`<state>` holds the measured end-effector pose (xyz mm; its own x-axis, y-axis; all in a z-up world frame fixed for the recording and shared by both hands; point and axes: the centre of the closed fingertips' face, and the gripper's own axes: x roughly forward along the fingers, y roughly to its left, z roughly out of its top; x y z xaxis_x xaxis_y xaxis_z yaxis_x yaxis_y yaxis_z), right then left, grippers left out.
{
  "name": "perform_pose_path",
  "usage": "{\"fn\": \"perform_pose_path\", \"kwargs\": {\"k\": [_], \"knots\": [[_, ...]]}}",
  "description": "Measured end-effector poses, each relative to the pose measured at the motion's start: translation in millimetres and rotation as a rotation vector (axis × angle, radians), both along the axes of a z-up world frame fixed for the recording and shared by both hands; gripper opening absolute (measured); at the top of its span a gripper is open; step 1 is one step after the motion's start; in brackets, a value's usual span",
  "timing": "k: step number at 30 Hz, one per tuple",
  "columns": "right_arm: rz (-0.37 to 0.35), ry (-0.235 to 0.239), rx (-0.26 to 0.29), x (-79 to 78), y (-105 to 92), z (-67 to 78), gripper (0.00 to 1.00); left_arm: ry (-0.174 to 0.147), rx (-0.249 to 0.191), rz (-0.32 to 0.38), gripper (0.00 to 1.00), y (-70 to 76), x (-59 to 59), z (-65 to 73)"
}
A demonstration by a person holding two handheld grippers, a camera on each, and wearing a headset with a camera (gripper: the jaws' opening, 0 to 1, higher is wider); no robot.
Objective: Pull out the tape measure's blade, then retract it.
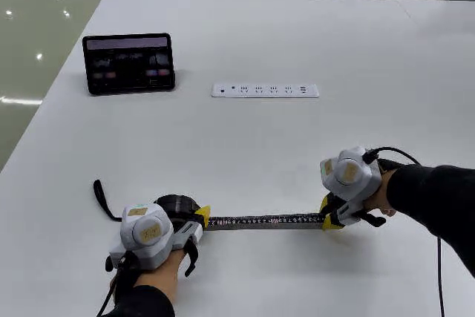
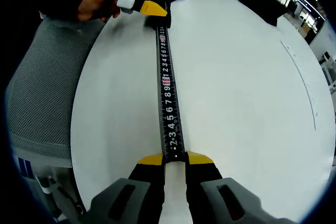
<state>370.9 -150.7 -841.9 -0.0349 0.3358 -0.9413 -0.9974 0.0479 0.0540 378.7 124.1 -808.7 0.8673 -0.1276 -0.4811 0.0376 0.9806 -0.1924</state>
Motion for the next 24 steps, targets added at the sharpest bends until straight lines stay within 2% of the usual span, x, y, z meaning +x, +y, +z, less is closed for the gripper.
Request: {"fn": "perform_pose_path", "kwargs": {"k": [6, 11, 13, 24], "knots": [[-0.008, 0.006, -0.003, 0.9, -0.2, -1.0, 0.09, 0.015, 0.006, -0.006, 0.65, -0.8, -0.9, -0.7], [-0.014, 0.004, 0.000, 0.3, 0.3, 0.0, 0.09, 0.049, 0.029, -0.026, 0.64, -1.8, -0.6, -1.9], [-0.018, 0.005, 0.003, 0.8, 0.2, -0.5, 0.09, 0.053, 0.044, -0.034, 0.63, -1.6, -0.9, -2.8], [-0.033, -0.001, 0.007, 1.1, 1.8, -0.9, 0.10, 0.065, 0.034, -0.033, 0.63, -0.9, -0.9, -3.6]]}}
